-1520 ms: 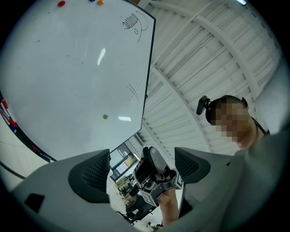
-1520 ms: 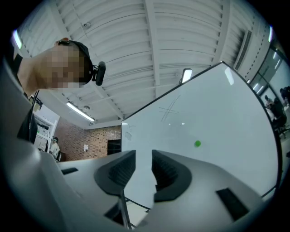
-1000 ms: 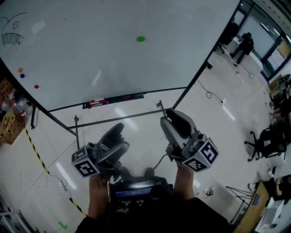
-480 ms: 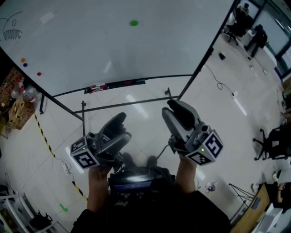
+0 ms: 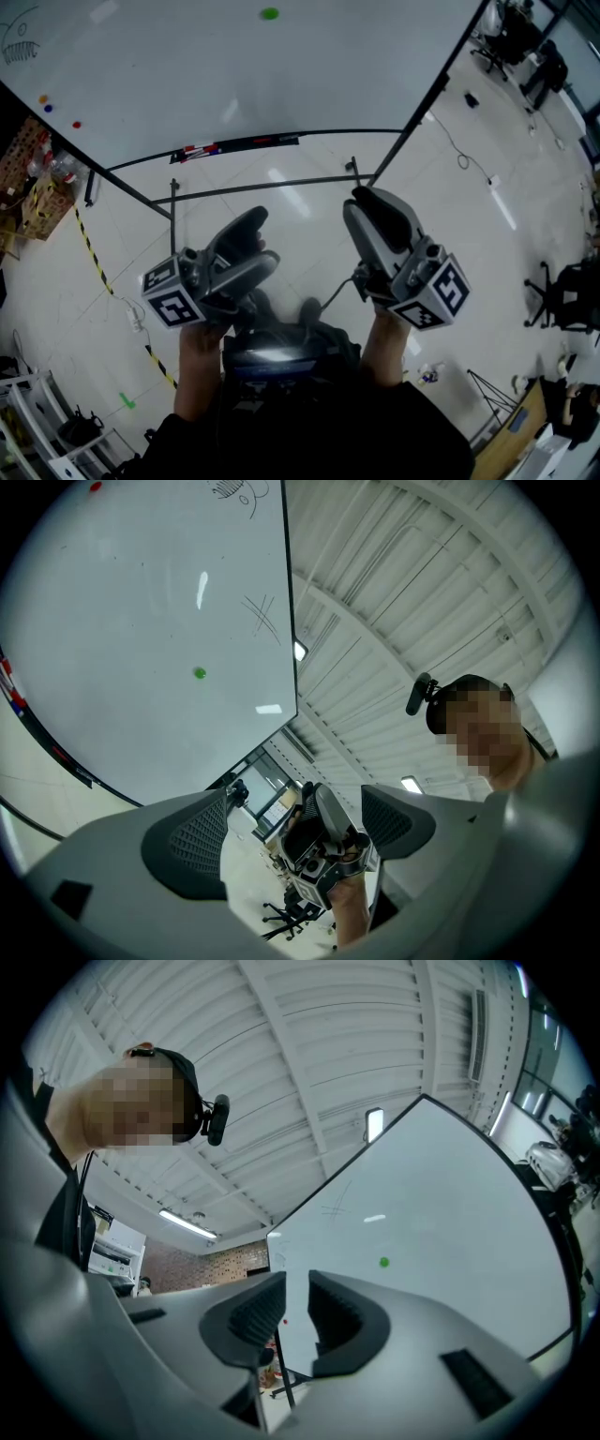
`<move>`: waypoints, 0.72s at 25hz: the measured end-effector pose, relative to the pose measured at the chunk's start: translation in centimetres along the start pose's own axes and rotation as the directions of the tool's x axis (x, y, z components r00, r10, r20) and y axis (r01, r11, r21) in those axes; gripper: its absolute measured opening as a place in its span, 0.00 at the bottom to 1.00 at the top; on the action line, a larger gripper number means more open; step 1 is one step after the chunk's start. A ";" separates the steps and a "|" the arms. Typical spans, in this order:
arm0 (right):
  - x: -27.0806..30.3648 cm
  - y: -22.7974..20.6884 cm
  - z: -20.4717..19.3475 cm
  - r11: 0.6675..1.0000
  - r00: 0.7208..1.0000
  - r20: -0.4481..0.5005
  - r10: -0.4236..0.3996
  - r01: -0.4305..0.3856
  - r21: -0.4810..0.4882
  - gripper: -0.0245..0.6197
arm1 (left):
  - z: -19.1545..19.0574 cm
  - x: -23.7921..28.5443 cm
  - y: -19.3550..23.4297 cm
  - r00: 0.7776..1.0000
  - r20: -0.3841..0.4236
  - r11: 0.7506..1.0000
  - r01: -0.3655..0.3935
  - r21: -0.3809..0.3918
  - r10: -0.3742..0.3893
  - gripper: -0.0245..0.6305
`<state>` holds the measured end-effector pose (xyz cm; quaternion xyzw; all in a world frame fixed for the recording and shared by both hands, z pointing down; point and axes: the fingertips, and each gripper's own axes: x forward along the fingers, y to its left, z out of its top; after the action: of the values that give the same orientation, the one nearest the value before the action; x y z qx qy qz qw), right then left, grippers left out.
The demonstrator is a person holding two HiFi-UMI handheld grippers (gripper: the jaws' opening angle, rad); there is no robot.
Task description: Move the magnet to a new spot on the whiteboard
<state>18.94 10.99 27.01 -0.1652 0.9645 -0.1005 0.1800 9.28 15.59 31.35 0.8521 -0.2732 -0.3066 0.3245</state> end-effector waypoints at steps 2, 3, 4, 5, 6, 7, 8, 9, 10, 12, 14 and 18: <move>-0.6 -0.3 0.1 1.000 1.000 0.002 0.000 0.000 0.000 0.19 | -0.6 0.5 0.0 1.000 -0.006 1.000 0.004 0.000 -0.004 0.71; -0.8 -0.4 0.1 1.000 1.000 0.004 0.001 -0.001 0.000 0.19 | -0.8 0.7 0.1 1.000 -0.008 1.000 0.005 -0.002 -0.005 0.71; -0.9 -0.5 0.2 1.000 1.000 0.005 0.001 -0.001 0.000 0.19 | -1.1 0.9 0.1 1.000 -0.008 1.000 0.005 -0.007 -0.005 0.71; -1.1 -0.6 0.2 1.000 1.000 0.005 0.002 -0.002 0.001 0.18 | -1.2 1.1 0.2 1.000 -0.009 1.000 0.005 -0.012 -0.006 0.71; -1.2 -0.7 0.2 1.000 1.000 0.004 0.002 -0.002 0.002 0.17 | -1.4 1.3 0.3 1.000 -0.011 1.000 0.005 -0.017 -0.005 0.71; -1.3 -0.9 0.2 1.000 1.000 0.001 0.000 0.000 0.005 0.17 | -1.5 1.5 0.4 1.000 -0.013 1.000 0.004 -0.020 -0.005 0.71; -1.5 -1.1 0.0 1.000 1.000 -0.011 -0.006 0.006 0.012 0.16 | -1.7 1.7 0.4 1.000 -0.016 1.000 0.004 -0.023 -0.004 0.71; -1.6 -1.4 -0.2 1.000 1.000 -0.026 -0.013 0.014 0.021 0.16 | -1.8 2.0 0.5 1.000 -0.019 1.000 0.003 -0.025 -0.003 0.71; -1.8 -1.7 -0.3 0.999 0.999 -0.036 -0.018 0.019 0.027 0.15 | -1.9 2.2 0.6 1.000 -0.021 1.000 0.002 -0.026 -0.002 0.71; -1.9 -2.1 -0.2 0.999 0.999 -0.036 -0.016 0.017 0.033 0.14 | -1.9 2.6 0.7 1.000 -0.022 1.000 0.001 -0.026 -0.001 0.71; -1.7 -2.4 0.2 1.000 1.000 -0.017 -0.001 0.002 0.030 0.13 | -1.8 2.9 0.9 1.000 -0.020 1.000 -0.001 -0.021 0.001 0.71; -1.3 -2.7 0.3 0.999 1.000 -0.007 0.021 -0.021 0.029 0.11 | -1.3 3.0 1.3 1.000 -0.011 1.000 -0.013 -0.015 0.012 0.71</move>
<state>21.01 8.93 27.81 -0.1522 0.9652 -0.1134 0.1801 11.81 13.28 32.08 0.8496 -0.2744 -0.3019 0.3344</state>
